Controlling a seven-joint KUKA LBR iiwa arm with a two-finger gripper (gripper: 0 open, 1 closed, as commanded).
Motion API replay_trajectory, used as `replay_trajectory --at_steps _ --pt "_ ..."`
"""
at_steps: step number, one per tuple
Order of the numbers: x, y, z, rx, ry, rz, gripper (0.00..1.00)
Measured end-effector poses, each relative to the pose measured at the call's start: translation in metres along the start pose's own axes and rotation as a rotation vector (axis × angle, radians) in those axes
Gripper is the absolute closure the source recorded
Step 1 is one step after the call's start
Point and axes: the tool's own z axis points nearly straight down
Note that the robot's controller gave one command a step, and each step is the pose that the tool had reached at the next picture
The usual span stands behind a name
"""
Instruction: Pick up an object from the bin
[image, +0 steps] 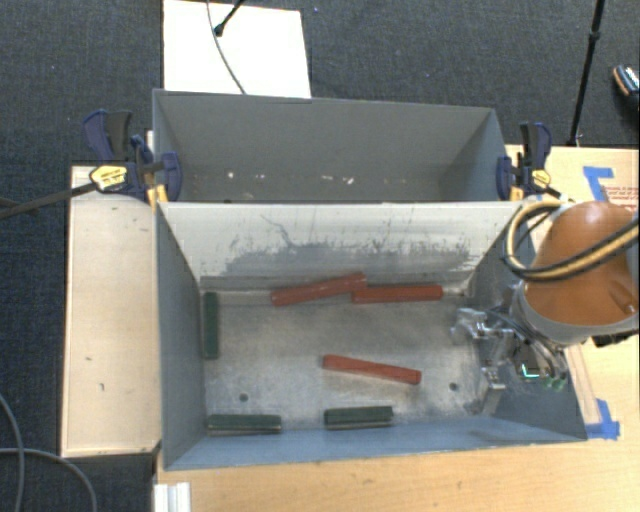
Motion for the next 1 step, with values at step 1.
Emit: replay_trajectory --at_steps 1 --pt "0.0053 0.0457 0.0441 -0.002 -0.002 0.045 0.0"
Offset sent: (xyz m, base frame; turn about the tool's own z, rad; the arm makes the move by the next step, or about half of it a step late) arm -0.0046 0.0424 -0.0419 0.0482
